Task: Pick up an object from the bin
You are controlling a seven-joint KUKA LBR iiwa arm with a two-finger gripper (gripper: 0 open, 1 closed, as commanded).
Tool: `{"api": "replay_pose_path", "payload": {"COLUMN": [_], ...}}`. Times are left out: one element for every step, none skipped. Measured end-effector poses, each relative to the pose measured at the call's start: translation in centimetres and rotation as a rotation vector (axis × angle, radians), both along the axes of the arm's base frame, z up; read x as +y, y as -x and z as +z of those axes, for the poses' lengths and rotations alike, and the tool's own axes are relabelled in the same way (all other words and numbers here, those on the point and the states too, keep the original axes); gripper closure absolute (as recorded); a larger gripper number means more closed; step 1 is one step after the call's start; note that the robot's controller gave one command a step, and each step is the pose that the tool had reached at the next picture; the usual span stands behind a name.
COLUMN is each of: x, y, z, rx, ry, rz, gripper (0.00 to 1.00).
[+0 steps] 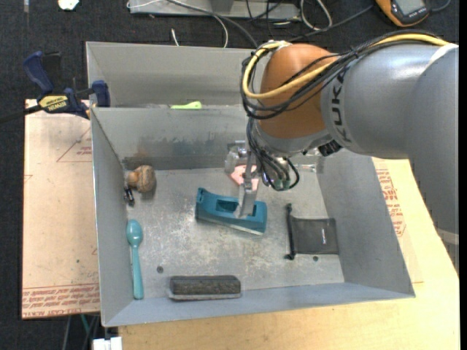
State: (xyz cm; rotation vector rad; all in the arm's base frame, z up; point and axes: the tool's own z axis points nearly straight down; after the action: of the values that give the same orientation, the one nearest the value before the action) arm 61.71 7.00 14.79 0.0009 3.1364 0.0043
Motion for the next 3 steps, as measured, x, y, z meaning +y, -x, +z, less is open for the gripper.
{"api": "replay_pose_path", "payload": {"x": [-1.1,-0.2,-1.0], "y": [3.8,4.1,2.2], "z": [-0.2,-1.9,-8.1], "rx": [0.000,0.002,-0.004], "ry": [-0.001,-0.003,-0.004], "rz": [-0.176,-0.209,-0.306], "gripper": [0.00,0.00,0.00]}}
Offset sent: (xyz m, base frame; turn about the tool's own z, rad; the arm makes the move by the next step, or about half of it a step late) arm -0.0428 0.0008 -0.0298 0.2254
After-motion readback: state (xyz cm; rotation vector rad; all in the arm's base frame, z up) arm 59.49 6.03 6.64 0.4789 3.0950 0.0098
